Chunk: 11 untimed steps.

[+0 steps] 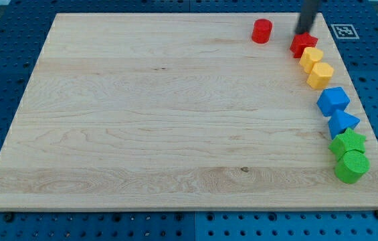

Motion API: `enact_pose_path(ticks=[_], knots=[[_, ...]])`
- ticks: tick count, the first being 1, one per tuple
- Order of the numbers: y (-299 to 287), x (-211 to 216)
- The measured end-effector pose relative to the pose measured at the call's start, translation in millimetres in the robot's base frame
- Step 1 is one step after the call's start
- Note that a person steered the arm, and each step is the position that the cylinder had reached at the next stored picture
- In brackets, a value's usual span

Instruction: Separate the red blocks from the yellow blocks

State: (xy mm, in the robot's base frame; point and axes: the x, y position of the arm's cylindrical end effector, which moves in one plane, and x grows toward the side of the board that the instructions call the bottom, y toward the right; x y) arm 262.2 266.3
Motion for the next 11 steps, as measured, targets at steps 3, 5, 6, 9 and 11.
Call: enact_pose_path(ticks=[3,5,6,9,11], knots=[[25.5,41.2],[-1.9,53.1],[-2.2,55.8],[-29.2,48.0],[-67.6,37.0]])
